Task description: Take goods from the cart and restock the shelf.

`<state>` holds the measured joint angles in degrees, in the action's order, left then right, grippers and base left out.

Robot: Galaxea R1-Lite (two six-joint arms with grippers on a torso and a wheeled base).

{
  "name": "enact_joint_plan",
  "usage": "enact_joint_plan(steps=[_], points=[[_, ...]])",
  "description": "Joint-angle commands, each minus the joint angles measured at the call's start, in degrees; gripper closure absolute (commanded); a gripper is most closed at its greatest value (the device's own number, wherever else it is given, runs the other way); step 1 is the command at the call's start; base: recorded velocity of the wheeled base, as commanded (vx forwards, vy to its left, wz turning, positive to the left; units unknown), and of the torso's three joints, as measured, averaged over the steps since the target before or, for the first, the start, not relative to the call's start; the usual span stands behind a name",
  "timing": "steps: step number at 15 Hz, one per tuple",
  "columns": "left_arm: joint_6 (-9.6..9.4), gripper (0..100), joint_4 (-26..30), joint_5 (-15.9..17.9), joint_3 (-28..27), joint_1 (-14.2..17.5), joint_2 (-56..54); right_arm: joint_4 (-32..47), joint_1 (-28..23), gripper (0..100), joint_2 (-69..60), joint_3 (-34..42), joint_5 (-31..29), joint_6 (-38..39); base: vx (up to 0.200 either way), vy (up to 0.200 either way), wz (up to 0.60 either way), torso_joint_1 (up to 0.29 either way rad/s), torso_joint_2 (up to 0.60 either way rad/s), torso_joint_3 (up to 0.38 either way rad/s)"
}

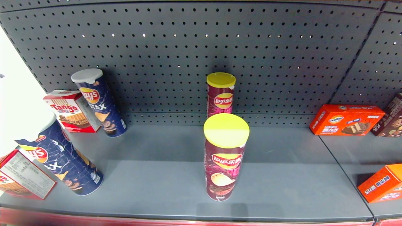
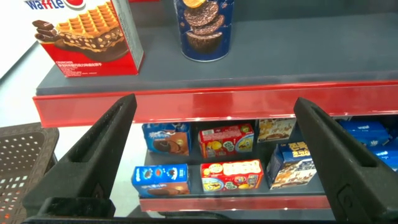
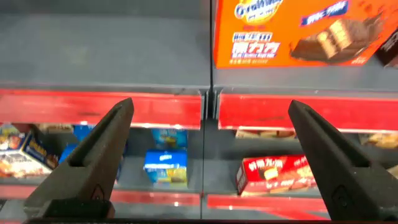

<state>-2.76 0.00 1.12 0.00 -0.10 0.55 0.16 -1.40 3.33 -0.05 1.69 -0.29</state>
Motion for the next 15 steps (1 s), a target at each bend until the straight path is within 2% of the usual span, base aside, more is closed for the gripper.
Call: enact_joint_plan(steps=[1,12,13,15], points=[[-0.06,0,0.0,0.02,0.0,0.01,0.15,-0.07,1.49,0,-3.15,0.05,-0.02,0.12,0.0,0.0,0.0,0.0,0.0,0.0],[0.21,0,0.0,0.02,0.0,0.1,0.07,0.02,1.49,0,-3.24,-0.04,0.06,0.12,0.0,0.0,0.0,0.0,0.0,0.0],[0.21,0,0.0,0.02,0.0,0.1,0.07,0.02,1.49,0,-3.24,0.05,0.06,0.12,0.0,0.0,-0.6,0.007,0.0,0.002],[0.38,0,0.0,-0.07,0.0,0.1,0.07,-0.07,1.49,0,-3.24,0.05,0.06,0.12,0.0,0.0,0.0,0.0,0.0,0.0]])
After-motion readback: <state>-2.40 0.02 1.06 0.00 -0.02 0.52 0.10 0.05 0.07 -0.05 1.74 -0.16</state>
